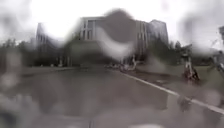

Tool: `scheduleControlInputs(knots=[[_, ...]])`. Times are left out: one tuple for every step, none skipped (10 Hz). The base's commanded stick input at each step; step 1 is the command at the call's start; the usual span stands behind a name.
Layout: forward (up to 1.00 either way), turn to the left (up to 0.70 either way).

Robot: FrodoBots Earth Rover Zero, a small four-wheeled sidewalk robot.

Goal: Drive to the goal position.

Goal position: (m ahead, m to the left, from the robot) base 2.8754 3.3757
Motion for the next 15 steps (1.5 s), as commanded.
scheduleControlInputs(knots=[[1.0,0.0],[1.0,0.0],[1.0,0.0],[1.0,0.0],[1.0,0.0],[1.0,0.0],[1.0,0.0],[1.0,0.0],[1.0,0.0],[1.0,0.0],[1.0,0.0],[1.0,0.0],[1.0,0.0],[1.0,0.0],[1.0,0.0]])
